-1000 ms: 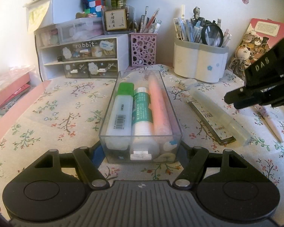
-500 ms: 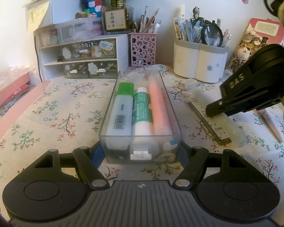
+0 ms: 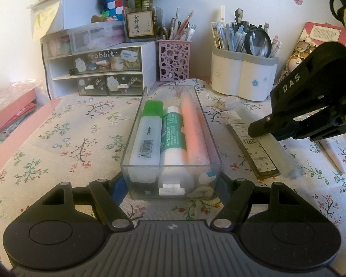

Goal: Organize stationery
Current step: 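Grasp the clear translucent tube with the right gripper, then lower the clear tube into the clear box and open the right gripper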

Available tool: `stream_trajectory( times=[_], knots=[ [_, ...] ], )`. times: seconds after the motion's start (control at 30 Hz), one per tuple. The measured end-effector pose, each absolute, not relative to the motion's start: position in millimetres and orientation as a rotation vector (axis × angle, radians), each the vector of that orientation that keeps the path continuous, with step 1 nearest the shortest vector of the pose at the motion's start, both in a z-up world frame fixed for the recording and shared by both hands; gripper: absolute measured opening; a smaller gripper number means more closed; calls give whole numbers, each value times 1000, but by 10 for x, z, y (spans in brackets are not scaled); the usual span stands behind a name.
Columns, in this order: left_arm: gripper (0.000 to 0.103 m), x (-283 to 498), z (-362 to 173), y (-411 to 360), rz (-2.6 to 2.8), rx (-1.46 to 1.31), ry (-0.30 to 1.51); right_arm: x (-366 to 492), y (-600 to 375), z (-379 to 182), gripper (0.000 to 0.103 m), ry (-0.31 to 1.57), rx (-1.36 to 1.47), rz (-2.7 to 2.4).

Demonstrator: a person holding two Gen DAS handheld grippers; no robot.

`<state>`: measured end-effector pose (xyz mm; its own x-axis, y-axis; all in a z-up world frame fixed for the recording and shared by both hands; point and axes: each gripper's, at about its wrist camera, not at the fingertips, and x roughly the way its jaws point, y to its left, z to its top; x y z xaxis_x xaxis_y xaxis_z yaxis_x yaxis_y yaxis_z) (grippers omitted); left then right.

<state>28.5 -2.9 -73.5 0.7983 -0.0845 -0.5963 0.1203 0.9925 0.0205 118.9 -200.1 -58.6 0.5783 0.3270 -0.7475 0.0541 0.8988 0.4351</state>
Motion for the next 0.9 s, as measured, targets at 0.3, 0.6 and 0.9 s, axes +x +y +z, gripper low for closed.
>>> stream_trajectory(
  times=[0.3, 0.6, 0.9],
  knots=[
    [72, 288, -735, -34, -109, 60, 637, 1152, -2065, -617, 13, 936, 556, 162],
    [72, 290, -733, -29, -111, 61, 638, 1105, -2121, -519, 13, 901, 720, 200],
    [72, 290, -734, -29, -110, 62, 637, 1118, -1974, -453, 13, 901, 762, 219]
  ],
)
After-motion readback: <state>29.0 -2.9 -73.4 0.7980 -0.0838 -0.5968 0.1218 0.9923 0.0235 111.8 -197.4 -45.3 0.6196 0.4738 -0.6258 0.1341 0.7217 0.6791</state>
